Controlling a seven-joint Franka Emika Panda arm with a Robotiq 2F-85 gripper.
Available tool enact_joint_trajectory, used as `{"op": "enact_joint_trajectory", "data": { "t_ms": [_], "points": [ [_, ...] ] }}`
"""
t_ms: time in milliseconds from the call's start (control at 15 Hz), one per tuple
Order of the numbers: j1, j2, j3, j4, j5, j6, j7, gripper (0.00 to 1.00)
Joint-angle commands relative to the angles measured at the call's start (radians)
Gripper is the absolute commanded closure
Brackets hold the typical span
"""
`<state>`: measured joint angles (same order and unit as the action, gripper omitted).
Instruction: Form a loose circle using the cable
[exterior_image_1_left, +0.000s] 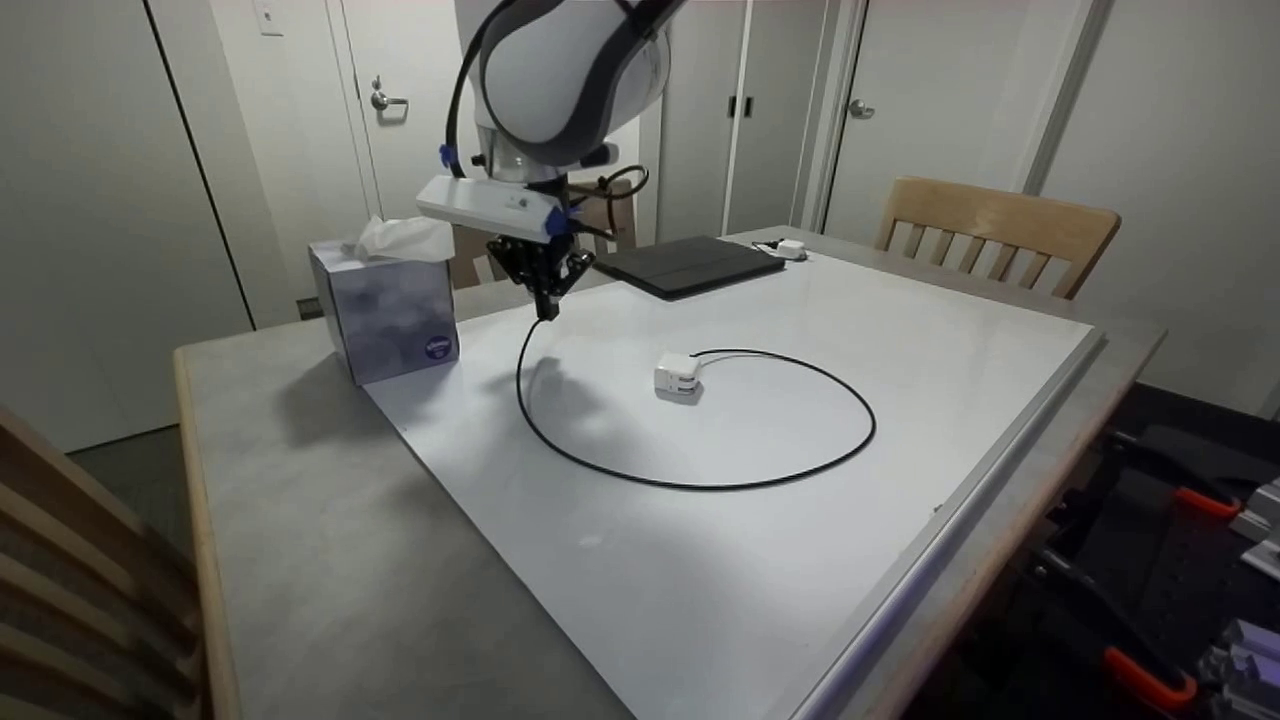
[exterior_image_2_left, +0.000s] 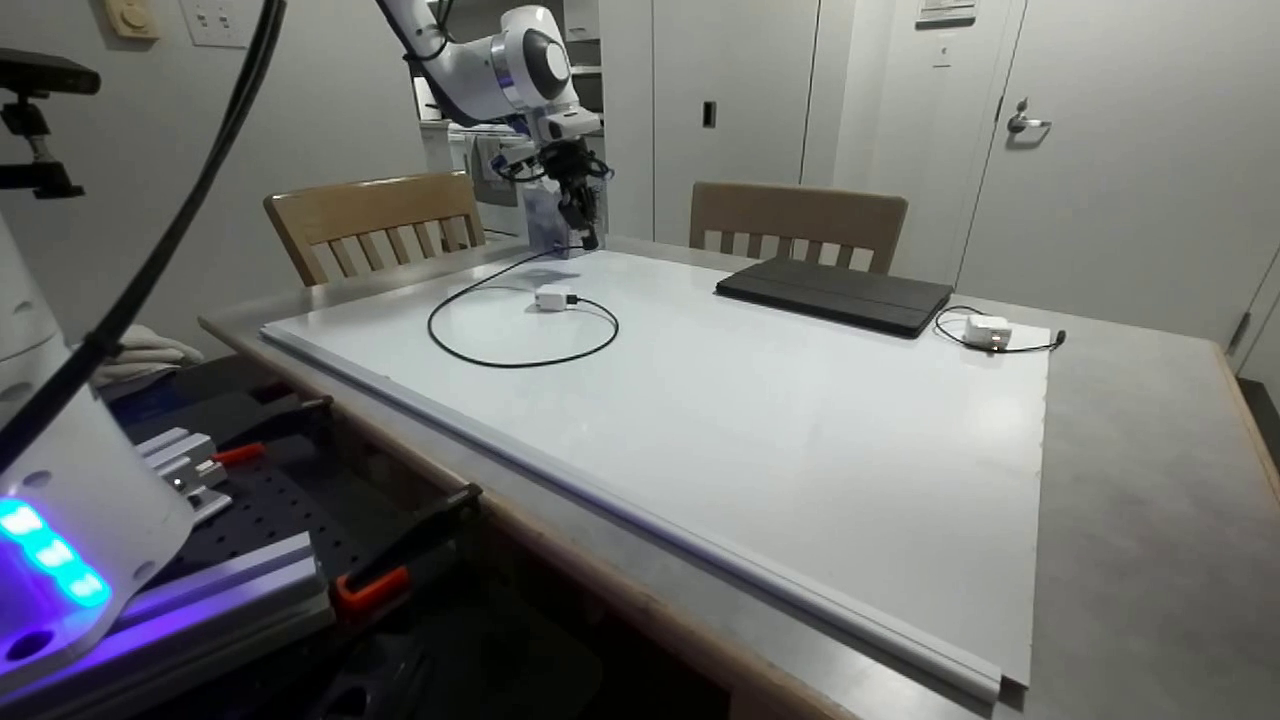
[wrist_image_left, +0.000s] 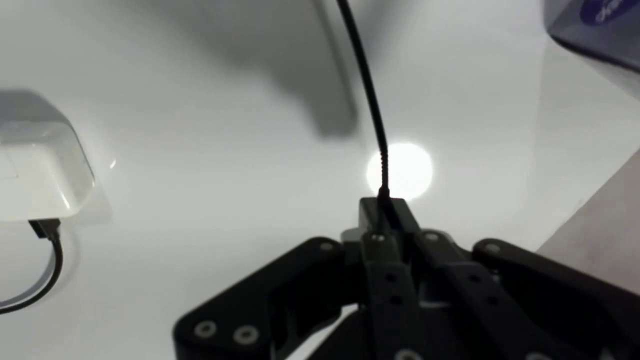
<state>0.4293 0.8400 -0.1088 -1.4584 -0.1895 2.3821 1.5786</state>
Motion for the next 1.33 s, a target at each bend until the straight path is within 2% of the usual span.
{"op": "enact_joint_trajectory", "data": {
  "t_ms": [0, 400, 867, 1067, 1133, 1200, 1267],
  "points": [
    [0.003, 0.002, -0.044, 0.045, -0.022, -0.070, 0.081, 0.98],
    [-0.044, -0.005, -0.074, 0.070, -0.007, -0.129, 0.238, 0.98],
    [-0.132, -0.030, -0.111, 0.013, 0.008, -0.052, 0.469, 0.98],
    [-0.193, -0.056, -0.102, -0.030, 0.053, -0.031, 0.552, 0.98],
    [-0.172, -0.003, -0.104, 0.049, 0.010, -0.076, 0.523, 0.98],
    [-0.183, -0.003, -0.104, 0.047, 0.010, -0.074, 0.526, 0.94],
    [-0.187, -0.002, -0.104, 0.048, 0.008, -0.073, 0.526, 0.94]
  ]
}}
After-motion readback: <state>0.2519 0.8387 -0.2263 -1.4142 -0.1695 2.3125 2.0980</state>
